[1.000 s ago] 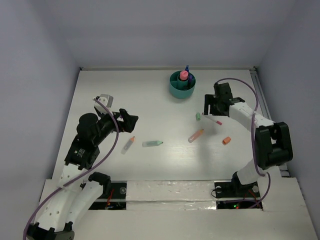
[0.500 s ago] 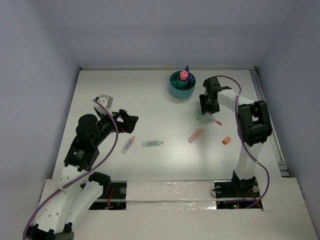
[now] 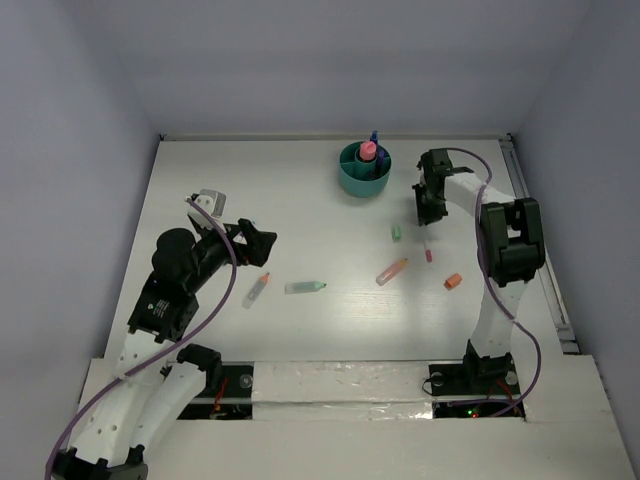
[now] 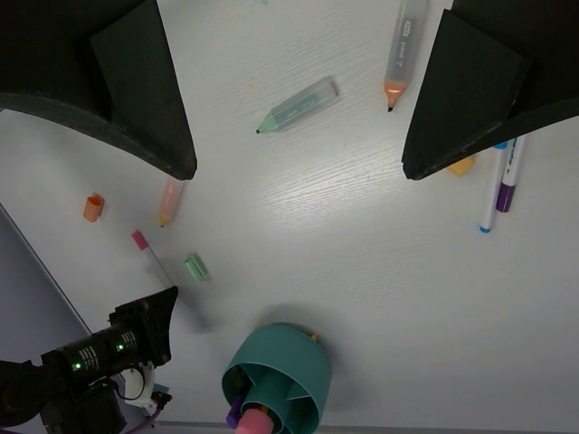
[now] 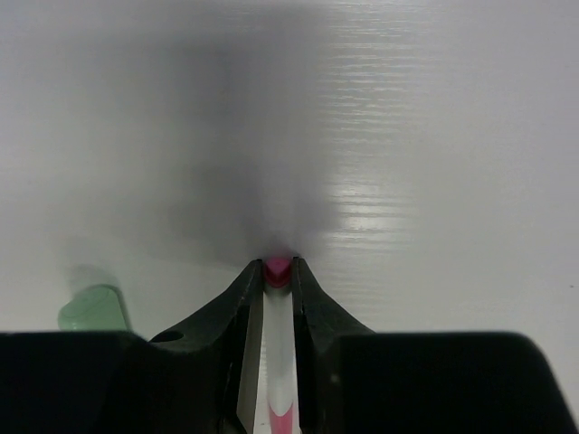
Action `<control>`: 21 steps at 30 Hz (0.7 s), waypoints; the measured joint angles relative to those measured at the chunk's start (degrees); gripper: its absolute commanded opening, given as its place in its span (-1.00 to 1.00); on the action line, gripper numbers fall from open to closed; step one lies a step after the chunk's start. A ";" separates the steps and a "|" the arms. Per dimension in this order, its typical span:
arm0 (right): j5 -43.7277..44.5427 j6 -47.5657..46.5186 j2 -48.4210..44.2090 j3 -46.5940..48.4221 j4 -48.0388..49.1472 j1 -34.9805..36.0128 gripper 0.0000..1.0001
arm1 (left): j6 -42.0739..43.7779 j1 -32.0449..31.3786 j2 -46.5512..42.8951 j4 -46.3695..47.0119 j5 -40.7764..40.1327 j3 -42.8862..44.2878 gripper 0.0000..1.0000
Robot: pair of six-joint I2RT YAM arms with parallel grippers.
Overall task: Sort the stationery into containers
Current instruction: Pick up the pen from the center of the board, then place the pen in the storage box.
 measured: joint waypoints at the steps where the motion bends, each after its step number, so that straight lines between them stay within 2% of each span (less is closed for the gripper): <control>1: 0.26 0.00 0.00 0.00 -0.02 -0.02 -1.00 | 0.00 0.00 0.00 0.00 -0.02 0.00 0.95; 7: 2.14 0.24 -2.05 -0.26 0.39 -0.04 -1.00 | 0.02 0.00 0.07 0.00 -0.17 0.00 0.95; 13: -1.46 2.10 -17.40 -2.67 6.47 0.57 -1.00 | 0.13 0.00 0.59 0.02 -0.44 0.00 0.95; 17: -4.44 4.13 -25.83 -2.23 13.97 4.26 -1.00 | 0.22 0.04 1.25 0.00 -0.87 0.00 0.95; 21: -5.44 4.57 -26.77 -1.25 24.04 11.23 -1.00 | 0.28 0.24 2.19 0.02 -1.27 0.00 0.95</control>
